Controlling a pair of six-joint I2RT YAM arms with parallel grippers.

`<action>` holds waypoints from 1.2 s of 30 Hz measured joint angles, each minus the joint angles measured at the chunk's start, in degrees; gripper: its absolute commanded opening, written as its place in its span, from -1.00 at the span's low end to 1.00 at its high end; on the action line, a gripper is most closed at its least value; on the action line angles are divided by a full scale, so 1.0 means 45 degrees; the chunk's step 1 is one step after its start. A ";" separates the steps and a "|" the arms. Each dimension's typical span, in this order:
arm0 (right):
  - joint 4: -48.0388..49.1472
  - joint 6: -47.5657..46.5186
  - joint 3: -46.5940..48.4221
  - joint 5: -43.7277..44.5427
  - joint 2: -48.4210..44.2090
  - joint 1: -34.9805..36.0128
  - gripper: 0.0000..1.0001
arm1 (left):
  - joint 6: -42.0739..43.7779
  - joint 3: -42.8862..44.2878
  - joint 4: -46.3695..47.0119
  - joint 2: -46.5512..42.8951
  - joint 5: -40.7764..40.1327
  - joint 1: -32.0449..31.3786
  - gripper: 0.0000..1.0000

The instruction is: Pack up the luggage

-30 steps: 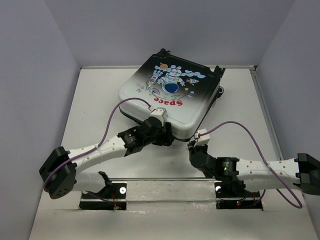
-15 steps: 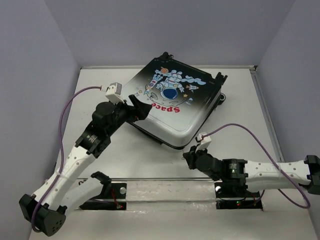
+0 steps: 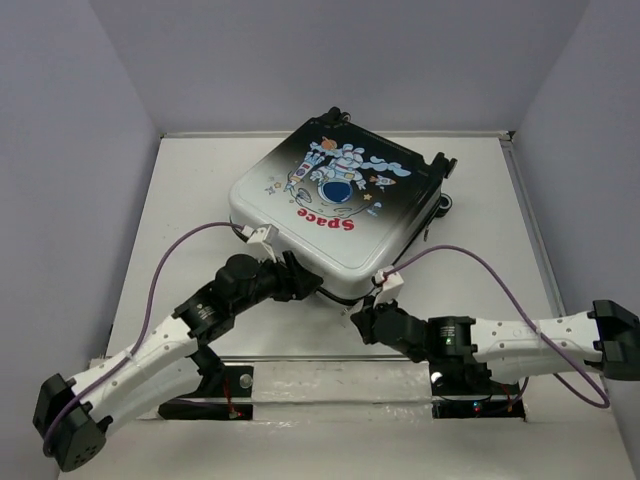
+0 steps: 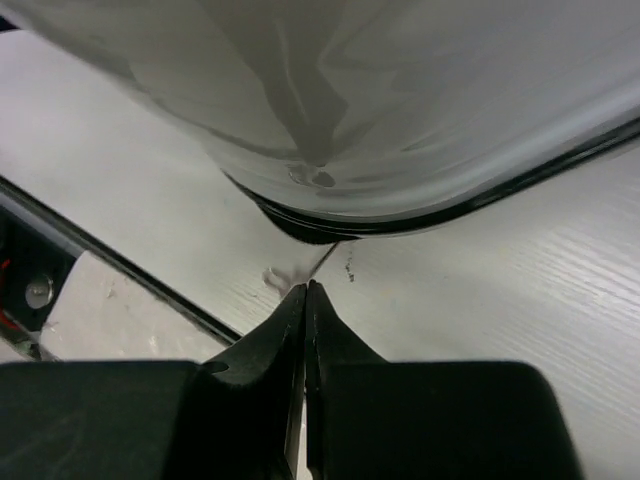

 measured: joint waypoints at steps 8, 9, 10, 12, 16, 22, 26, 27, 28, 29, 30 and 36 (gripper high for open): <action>0.3439 -0.1311 0.0389 -0.0389 0.2195 0.1151 -0.87 | -0.0034 0.0408 0.1982 0.3419 0.0729 -0.0423 0.46; 0.3929 -0.1642 0.0894 -0.0374 0.3050 0.1375 -0.87 | -0.0029 0.0651 0.2205 0.3842 0.0806 -0.0466 0.46; 0.4294 -0.1967 0.1394 -0.0359 0.3764 0.1545 -0.86 | -0.0034 0.0845 0.2399 0.4158 0.0806 -0.0500 0.46; 0.4804 -0.2259 0.2200 -0.0291 0.4770 0.1768 -0.86 | -0.0136 0.1112 0.2715 0.4537 0.0651 -0.0539 0.47; 0.4585 -0.1987 0.2249 0.0180 0.4493 0.1948 -0.86 | -0.0170 0.1190 0.2365 0.3954 -0.0005 -0.0597 0.58; 0.0622 0.0243 0.0563 0.1477 -0.1642 0.1020 0.00 | 0.0855 0.3113 0.0029 0.1666 -0.1554 0.0792 0.73; -0.1525 0.0738 0.0690 0.2652 -0.5197 0.0350 -0.51 | 0.1851 0.6358 -0.0763 0.2283 -0.1797 0.3551 0.81; -0.2263 0.0729 0.0957 0.3181 -0.6096 0.0316 -0.76 | 0.2069 0.7218 -0.0860 0.2793 -0.1734 0.4469 0.80; -0.2725 0.0661 0.1243 0.3623 -0.6674 0.0262 -0.86 | 0.2225 0.7781 -0.0811 0.3147 -0.1593 0.5085 0.77; -0.3021 0.0486 0.1583 0.4080 -0.7135 0.0233 -0.87 | 0.2327 0.8199 -0.0743 0.3521 -0.1443 0.5775 0.77; -0.3371 0.0340 0.2108 0.4605 -0.7509 0.0180 -0.87 | 0.2385 0.8602 -0.0699 0.4075 -0.1156 0.6499 0.76; -0.4099 -0.1554 0.4250 0.6887 -0.7281 0.0160 -0.86 | 0.2093 0.9092 -0.0189 0.7660 0.0704 0.9185 0.69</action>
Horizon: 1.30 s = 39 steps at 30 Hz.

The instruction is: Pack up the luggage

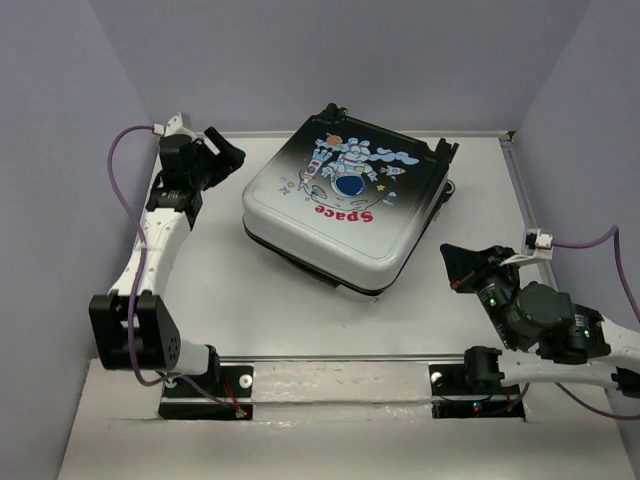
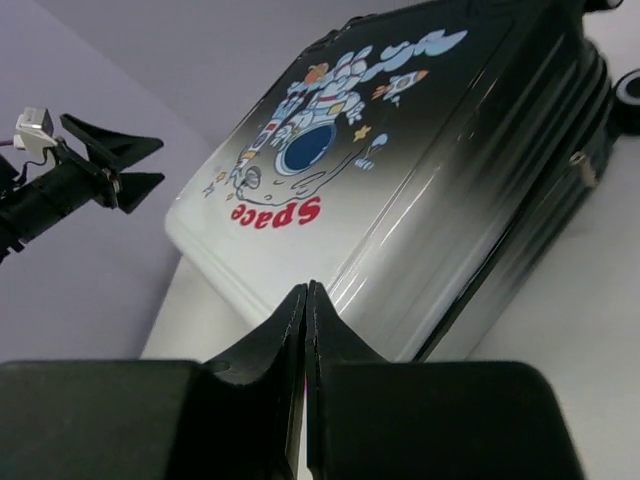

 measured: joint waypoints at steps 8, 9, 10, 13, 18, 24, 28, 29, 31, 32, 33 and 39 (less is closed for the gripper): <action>-0.0170 -0.2565 0.3298 -0.0719 0.6343 -0.3619 -0.80 | -0.0661 -0.0019 0.0175 0.3118 0.1574 0.0272 0.68; 0.0136 -0.2958 0.3555 -0.1219 0.7193 -0.4172 -0.74 | -0.0656 0.0000 0.0277 0.3123 0.1729 0.0272 0.68; 0.0457 -0.3308 0.3609 -0.1778 0.7990 -0.4779 -0.68 | -0.0656 0.0024 0.0340 0.3123 0.1812 0.0272 0.68; 0.0646 -0.3725 0.3385 -0.3730 0.8626 -0.7091 -0.63 | -0.0597 0.0423 0.0573 0.3512 0.2127 0.0272 0.68; 0.1195 -0.3371 0.2613 -0.6887 0.7305 -1.2580 -0.62 | -0.0481 0.0670 0.0913 0.4784 0.2579 0.0233 0.67; 0.1923 -0.2769 0.0228 -0.9996 0.7169 -1.4610 -0.64 | -0.0617 0.0228 0.1520 0.5513 0.1870 -0.0019 0.67; 0.2749 -0.2584 -0.0899 -1.1676 0.9005 -1.4605 -0.65 | -0.0928 -0.1064 0.1977 0.5217 0.1292 -0.0714 0.67; 0.3133 -0.2594 -0.0976 -1.2016 0.9243 -1.4761 -0.64 | -0.1127 -0.1598 0.2259 0.4935 0.1161 -0.0821 0.67; 0.3682 -0.2793 -0.0903 -1.2643 0.9627 -1.5198 -0.65 | -0.1486 -0.3011 0.2730 0.3832 0.0787 -0.0884 0.67; 0.3852 -0.2885 -0.0811 -1.2954 0.9879 -1.5314 -0.64 | -0.1681 -0.3774 0.2939 0.3133 0.0554 -0.0889 0.67; 0.4061 -0.3084 -0.0559 -1.3469 1.0239 -1.5470 -0.65 | -0.1899 -0.4507 0.3079 0.2380 0.0291 -0.0879 0.67; 0.5503 -0.3201 0.2035 -1.5868 1.3546 -1.6232 -0.49 | -0.2686 -0.7630 0.3419 -0.1676 -0.1030 -0.0865 0.69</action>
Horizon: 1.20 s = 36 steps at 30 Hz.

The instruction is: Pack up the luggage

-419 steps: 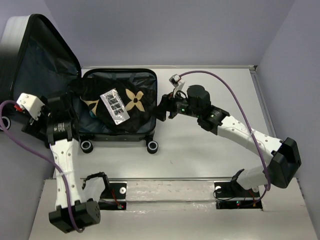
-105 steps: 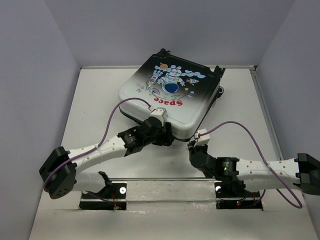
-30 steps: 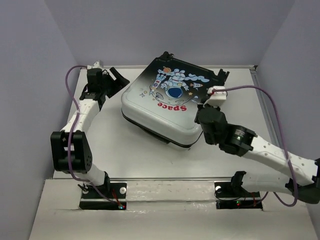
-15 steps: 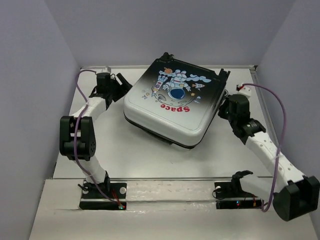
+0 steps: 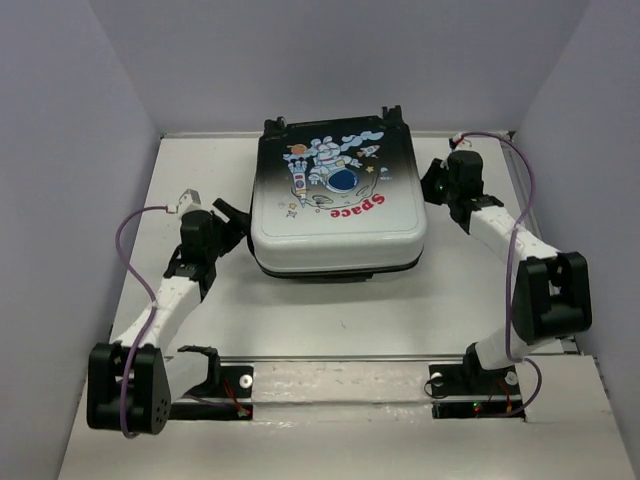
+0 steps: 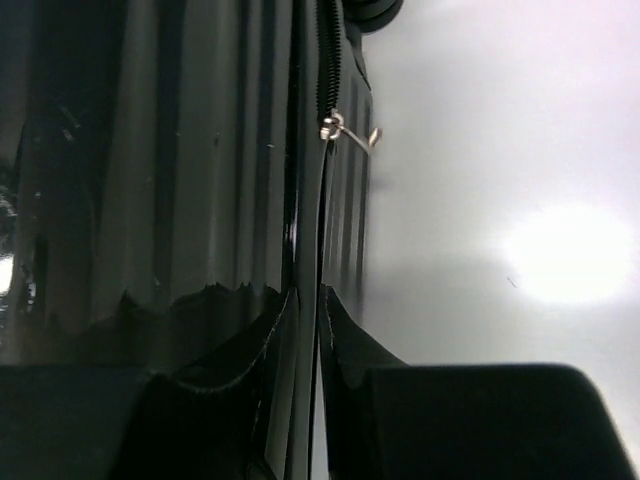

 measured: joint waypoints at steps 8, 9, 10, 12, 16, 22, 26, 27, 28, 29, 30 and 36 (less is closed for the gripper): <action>0.0393 0.1161 0.2521 -0.1098 0.2166 -0.0170 0.35 | 0.1083 -0.0044 -0.3541 -0.2987 -0.0743 0.0019 0.90; 0.0291 0.1277 0.2730 -0.1073 0.2137 -0.0175 0.44 | 0.1268 0.0325 -0.4148 -0.2963 -0.0729 0.0155 0.91; 0.0282 0.1481 0.2895 -0.1219 0.2069 -0.0185 0.48 | 0.1481 0.0894 -0.4585 -0.2909 -0.0573 0.0432 0.93; 0.0131 0.1569 0.3215 -0.1282 0.1574 0.0034 0.55 | 0.1841 0.1812 -0.4969 -0.2885 -0.0374 0.0627 0.94; -0.0816 0.1433 0.3225 -0.2244 -0.0282 0.0792 0.54 | 0.2089 0.3201 -0.4571 -0.3055 0.1117 0.0899 0.95; -0.1404 0.0986 0.0223 -0.2773 -0.5197 0.1724 0.31 | 0.2103 0.4231 -0.4537 -0.2924 0.2735 0.1248 0.92; -0.1719 0.0942 -0.3245 -0.2623 -0.8825 0.1540 -0.52 | 0.2181 0.4396 -0.5047 -0.3419 0.3701 0.1239 0.54; -0.1807 0.0865 -0.4114 -0.2613 -0.9578 0.1530 -0.57 | 0.2200 0.4347 -0.5246 -0.3842 0.3779 0.1059 0.31; -0.1797 0.0923 -0.4770 -0.2569 -1.0093 0.1525 -0.62 | 0.2263 0.4289 -0.5479 -0.4308 0.3920 0.0869 0.00; -0.1812 0.0937 -0.5435 -0.2467 -1.0652 0.1525 -0.73 | 0.2327 0.4245 -0.5731 -0.4881 0.4041 0.0607 -0.14; -0.1865 0.0937 -0.6067 -0.2341 -1.1060 0.1515 -0.79 | 0.2302 0.4197 -0.5979 -0.5727 0.4158 0.0165 -0.26; -0.1375 0.1137 -0.7630 -0.2492 -1.0287 0.1496 -0.60 | 0.1987 0.3585 -0.6193 -0.8922 0.4789 -0.2900 -0.39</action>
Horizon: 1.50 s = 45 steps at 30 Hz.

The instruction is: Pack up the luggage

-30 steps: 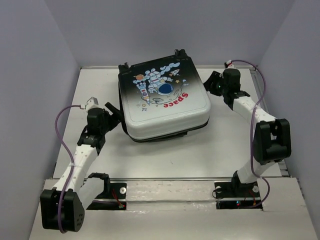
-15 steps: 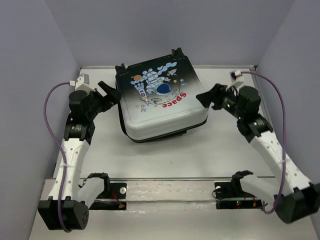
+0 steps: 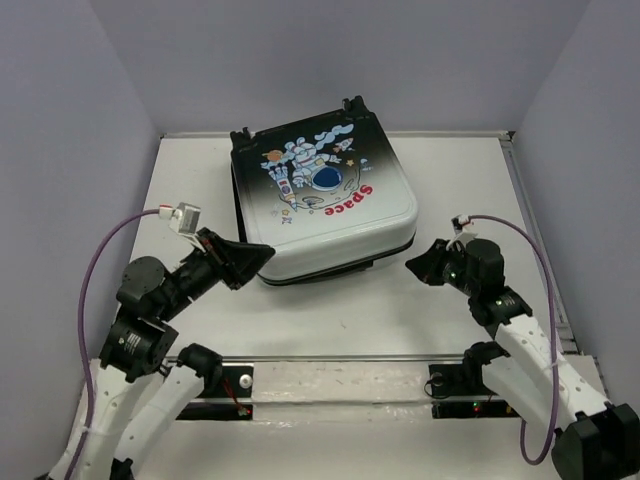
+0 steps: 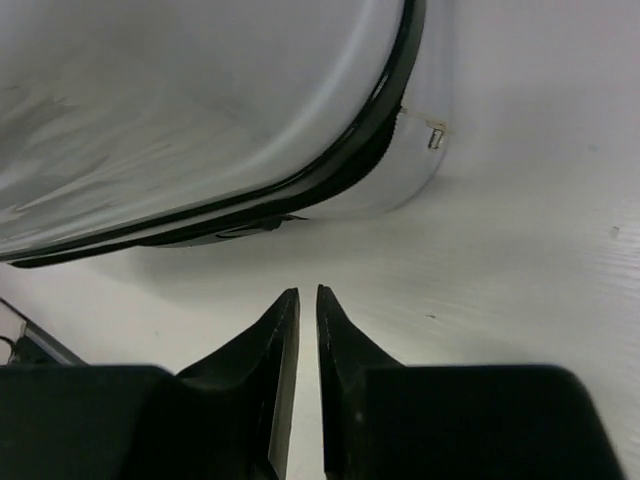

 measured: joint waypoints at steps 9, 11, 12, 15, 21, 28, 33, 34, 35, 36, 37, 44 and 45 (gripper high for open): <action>0.2667 0.0869 0.2234 -0.1593 0.4099 0.0855 -0.49 | -0.1166 -0.1996 0.0510 0.2273 -0.4012 -0.7927 -0.27; 0.2909 0.0996 0.2691 -0.1812 0.4333 0.1185 -0.47 | -0.1457 -0.2239 0.0763 0.3264 -0.5217 -1.0001 -0.22; 0.2977 0.1005 0.2822 -0.1841 0.4362 0.1287 -0.47 | -0.1608 -0.2361 0.0928 0.3755 -0.5644 -1.0744 -0.19; 0.3332 0.0860 0.2531 -0.1700 0.3939 0.1307 -0.49 | -0.2011 -0.3041 0.1428 0.5076 -0.6887 -1.1536 -0.09; 0.4104 0.0500 -0.0136 -0.0029 0.1088 0.1200 -0.51 | -0.2317 -0.3317 0.2200 0.7140 -0.9063 -1.1230 0.11; 0.3895 0.0058 -0.0758 0.1214 0.2346 0.0092 -0.40 | -0.2540 -0.3934 0.3293 0.7310 -1.0491 -0.8976 0.17; 0.4284 -0.1268 -0.0238 0.1209 0.3677 -0.1001 -0.38 | -0.2613 -0.4993 0.3128 0.4804 -1.0996 -0.6552 0.19; 0.4522 -0.1574 -0.0063 0.1044 0.4153 -0.1185 -0.24 | -0.2574 -0.5090 0.3084 0.4473 -1.1030 -0.6271 0.19; 0.4760 -0.1860 0.0049 0.0758 0.4541 -0.1277 -0.18 | -0.2560 -0.5139 0.3011 0.4255 -1.1021 -0.6023 0.19; 0.5032 -0.2176 0.0175 0.0442 0.5027 -0.1350 -0.06 | -0.2516 -0.5168 0.2919 0.4061 -1.1045 -0.5795 0.19; 0.5183 -0.2424 0.0282 0.0155 0.5348 -0.1394 0.06 | -0.2492 -0.5183 0.2866 0.3929 -1.1055 -0.5649 0.19; 0.6071 -0.3954 0.0947 -0.3298 0.7203 -0.1404 0.30 | -0.2365 -0.5761 0.3143 0.3123 -1.0370 -0.5455 0.15; 0.6183 -0.4046 0.0947 -0.3677 0.7242 -0.1404 0.30 | -0.2365 -0.5882 0.3138 0.3050 -1.0185 -0.5455 0.14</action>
